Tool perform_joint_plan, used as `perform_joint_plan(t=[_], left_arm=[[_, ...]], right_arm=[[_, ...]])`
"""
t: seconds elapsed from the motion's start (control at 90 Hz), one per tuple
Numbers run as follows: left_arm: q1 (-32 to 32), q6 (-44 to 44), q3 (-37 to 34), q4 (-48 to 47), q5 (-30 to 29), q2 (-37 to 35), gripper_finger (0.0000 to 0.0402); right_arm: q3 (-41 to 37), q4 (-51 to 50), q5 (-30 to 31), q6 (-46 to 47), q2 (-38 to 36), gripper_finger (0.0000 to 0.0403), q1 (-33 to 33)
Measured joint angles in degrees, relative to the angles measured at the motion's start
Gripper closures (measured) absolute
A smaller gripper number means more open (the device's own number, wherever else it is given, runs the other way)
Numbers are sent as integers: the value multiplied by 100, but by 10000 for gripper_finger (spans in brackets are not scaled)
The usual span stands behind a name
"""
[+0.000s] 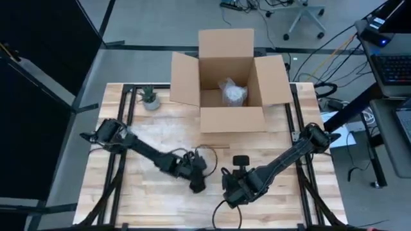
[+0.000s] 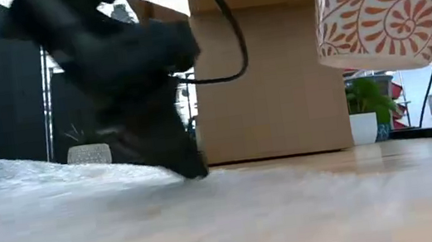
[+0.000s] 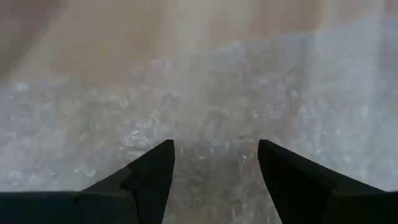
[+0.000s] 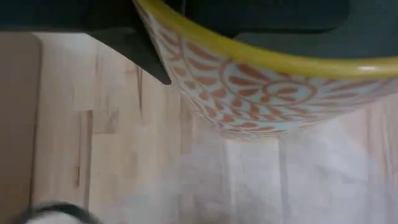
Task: Wrap mug
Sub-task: Wrap the orange patterned mug with bubble wrap
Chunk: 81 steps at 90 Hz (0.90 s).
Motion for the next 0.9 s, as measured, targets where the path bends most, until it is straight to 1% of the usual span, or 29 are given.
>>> perform_joint_plan(t=[0.111,0.189,0.244,0.322,0.389,0.511,0.656,0.711,0.789,0.856,0.9], left_arm=[[389,-11,2,85,-4,-2,180],[587,-17,2,395,15,-2,180],[667,-4,2,701,160,-39,180],[694,119,7,891,448,-188,180],[643,205,59,746,585,-386,180],[451,283,116,92,590,-862,180],[168,167,122,-1159,476,-1541,180],[57,-60,118,-1887,224,-1763,180],[-131,-458,118,-2823,-406,-1993,180],[-286,-806,117,-3688,-898,-2105,180],[-360,-1087,115,-4230,-1111,-2127,180]], right_arm=[[0,-108,7,30,-37,392,0],[0,-131,77,56,-40,392,4],[0,-130,141,72,-47,392,4],[2,-144,131,70,-48,392,4],[2,-141,122,81,-48,392,4],[2,24,110,86,-49,392,3],[2,887,85,-190,-41,392,2],[2,1256,-45,-343,-38,392,-15],[2,1736,-90,-496,-33,392,-40],[2,2031,-189,-634,-23,392,-85],[2,2169,-192,-685,6,392,-125]])
